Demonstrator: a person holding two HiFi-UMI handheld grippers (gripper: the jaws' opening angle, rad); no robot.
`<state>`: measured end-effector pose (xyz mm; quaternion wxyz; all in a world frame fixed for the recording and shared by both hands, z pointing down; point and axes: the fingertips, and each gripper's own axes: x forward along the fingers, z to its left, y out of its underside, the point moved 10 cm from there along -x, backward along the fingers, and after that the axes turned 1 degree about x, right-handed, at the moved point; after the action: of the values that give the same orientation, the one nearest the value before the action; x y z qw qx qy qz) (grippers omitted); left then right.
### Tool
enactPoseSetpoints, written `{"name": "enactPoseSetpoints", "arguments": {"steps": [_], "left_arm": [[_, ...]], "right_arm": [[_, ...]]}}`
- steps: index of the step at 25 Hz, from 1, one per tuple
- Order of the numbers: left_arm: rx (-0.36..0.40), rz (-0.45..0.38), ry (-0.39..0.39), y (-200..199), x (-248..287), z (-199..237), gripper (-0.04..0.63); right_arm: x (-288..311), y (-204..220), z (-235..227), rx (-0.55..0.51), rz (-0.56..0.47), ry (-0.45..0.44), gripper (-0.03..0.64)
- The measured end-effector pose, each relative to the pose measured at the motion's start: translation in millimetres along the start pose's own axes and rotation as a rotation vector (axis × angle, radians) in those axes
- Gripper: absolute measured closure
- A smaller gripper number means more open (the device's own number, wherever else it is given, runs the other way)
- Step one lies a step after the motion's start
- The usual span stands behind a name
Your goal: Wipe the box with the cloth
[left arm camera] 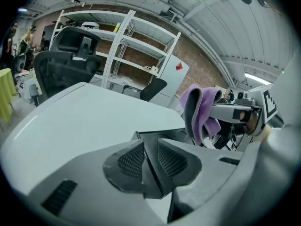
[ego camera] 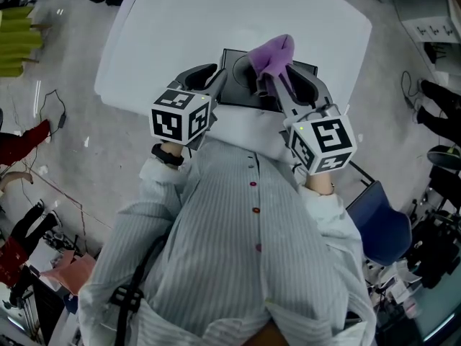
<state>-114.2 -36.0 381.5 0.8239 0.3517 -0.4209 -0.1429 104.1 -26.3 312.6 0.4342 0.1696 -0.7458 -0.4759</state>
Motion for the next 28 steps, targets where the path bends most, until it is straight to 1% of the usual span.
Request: {"name": "enactPoseSetpoints", "arguments": {"steps": [9, 14, 21, 28], "left_arm": [[-0.003, 0.099, 0.031, 20, 16, 5, 0.526], [0.000, 0.114, 0.040, 24, 21, 3, 0.526], [0.007, 0.118, 0.042, 24, 22, 2, 0.526], [0.015, 0.119, 0.039, 25, 21, 4, 0.526]], "right_arm": [[10, 8, 2, 0.011, 0.038, 0.004, 0.545], [15, 14, 2, 0.003, 0.065, 0.000, 0.545], [40, 12, 10, -0.075, 0.117, -0.033, 0.545], [82, 13, 25, -0.162, 0.213, -0.096, 0.545]]}}
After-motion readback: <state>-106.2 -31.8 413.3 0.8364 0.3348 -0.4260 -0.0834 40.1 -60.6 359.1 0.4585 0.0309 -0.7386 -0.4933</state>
